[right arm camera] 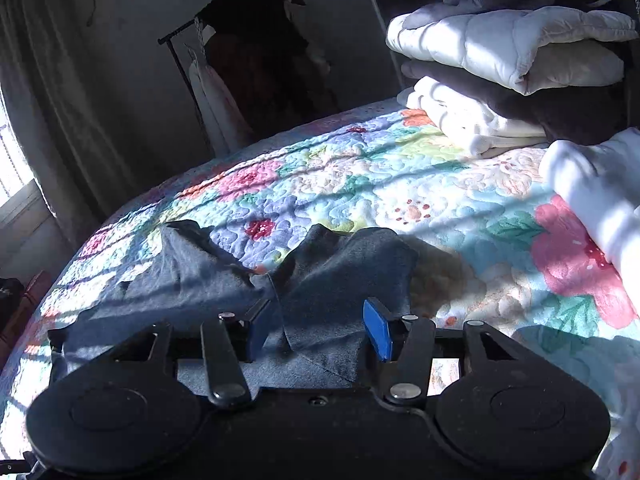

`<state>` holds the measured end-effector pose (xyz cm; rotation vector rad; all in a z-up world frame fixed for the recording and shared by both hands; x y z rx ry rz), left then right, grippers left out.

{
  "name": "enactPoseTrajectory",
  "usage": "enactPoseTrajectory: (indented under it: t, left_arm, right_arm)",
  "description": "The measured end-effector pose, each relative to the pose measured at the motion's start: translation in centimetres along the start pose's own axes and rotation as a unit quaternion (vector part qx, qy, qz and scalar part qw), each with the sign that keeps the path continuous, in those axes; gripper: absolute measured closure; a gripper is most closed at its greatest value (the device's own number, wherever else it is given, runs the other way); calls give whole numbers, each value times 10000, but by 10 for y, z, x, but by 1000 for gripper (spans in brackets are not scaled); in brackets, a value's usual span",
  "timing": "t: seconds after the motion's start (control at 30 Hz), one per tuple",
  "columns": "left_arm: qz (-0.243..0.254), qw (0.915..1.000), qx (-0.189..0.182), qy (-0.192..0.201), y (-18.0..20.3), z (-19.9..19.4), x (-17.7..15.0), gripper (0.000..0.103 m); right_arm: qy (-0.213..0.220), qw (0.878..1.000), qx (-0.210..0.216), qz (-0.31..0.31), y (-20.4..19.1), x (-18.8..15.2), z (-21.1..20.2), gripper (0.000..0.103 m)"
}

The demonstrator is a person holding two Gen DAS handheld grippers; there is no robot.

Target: Fold clothes

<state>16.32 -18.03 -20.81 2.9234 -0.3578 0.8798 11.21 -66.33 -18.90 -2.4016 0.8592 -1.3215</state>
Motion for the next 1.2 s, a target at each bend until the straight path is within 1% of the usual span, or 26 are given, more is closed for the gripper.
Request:
enactPoseTrajectory:
  t: [0.1,0.2,0.27,0.33,0.37,0.43,0.5,0.53,0.57,0.63,0.7,0.77,0.8,0.83,0.87,0.93,0.97,1.0,1.03,1.07,1.1,1.13,1.17,1.2]
  left_arm:
    - [-77,9997,208,93,-22,-14,1,46]
    - [-191,9991,319,212,-42,-30,3,46]
    - [-278,9987,330,287,-54,-40,3,43]
    - [-300,9985,324,323,-63,-45,1,36]
    - [-294,9986,303,319,-66,-47,-1,36]
    - [-266,9990,170,315,-67,-45,-6,35]
    - [-282,9991,-211,237,-62,-35,-15,34]
    - [-319,9986,-386,148,-58,-28,-21,34]
    - [-338,9982,-486,68,-56,-19,-25,34]
    - [-387,9971,-655,-74,-51,-2,-34,34]
    - [-477,9963,-704,-154,-50,16,-41,33]
    - [-524,9959,-734,-106,-48,28,-44,29]
    - [-533,9956,-775,-34,-47,31,-44,23]
    - [-532,9948,-865,71,-45,31,-43,14]
    - [-528,9943,-920,146,-43,32,-42,11]
    - [-510,9942,-926,204,-41,33,-40,10]
    - [-501,9941,-928,233,-40,33,-40,10]
    - [-493,9941,-931,262,-39,34,-39,17]
    - [-484,9940,-934,291,-39,34,-38,30]
    - [-475,9940,-936,320,-38,34,-37,39]
    - [-466,9939,-939,349,-37,35,-37,49]
    - [-458,9938,-942,378,-36,35,-36,50]
    - [-449,9937,-944,407,-35,36,-35,51]
    - [-440,9936,-947,436,-34,36,-34,51]
  right_arm:
    - [-399,9979,490,-167,-40,-24,-22,42]
    - [-897,9910,972,-196,-78,-51,-39,40]
    - [-1229,9844,1231,-255,-103,-65,-51,40]
    - [-1514,9770,1458,-351,-125,-76,-65,37]
    - [-1671,9730,1539,-401,-136,-81,-71,33]
    - [-1944,9662,1611,-526,-153,-95,-83,30]
    - [-2032,9616,1700,-722,-165,-108,-91,30]
    - [-2013,9597,1729,-921,-169,-119,-94,30]
    - [-1983,9588,1708,-1104,-171,-129,-95,30]
    - [-1857,9558,1475,-1741,-172,-157,-91,30]
    - [-1846,9504,1133,-2232,-168,-183,-83,31]
    - [-1926,9424,913,-2577,-164,-208,-74,32]
    - [-1936,9402,865,-2664,-164,-217,-73,32]
    - [-1911,9396,823,-2719,-164,-223,-72,33]
    - [-1843,9387,845,-2789,-167,-226,-73,33]
    - [-1694,9342,988,-2981,-180,-234,-75,33]
    - [-1685,9300,1054,-3091,-188,-238,-75,33]
    - [-1681,9235,1112,-3264,-194,-242,-74,33]
    - [-1672,9149,1176,-3482,-200,-246,-73,33]
    - [-1649,9048,1221,-3731,-207,-253,-71,34]
    - [-1616,8935,1254,-3998,-215,-261,-68,35]
    - [-1590,8834,1235,-4232,-219,-267,-63,37]
    - [-1576,8761,1123,-4415,-221,-272,-55,37]
    - [-1580,8725,1002,-4514,-222,-276,-47,37]
Point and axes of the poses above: each gripper's, at about its wrist camera, not at the fingertips, and z roughly the way its jaws point, y to its right, x to its top, the point moved 9 cm from there along z, roughly the way its jaws point, and after that the axes turned 11 degrees about z, right-handed, at the moved point
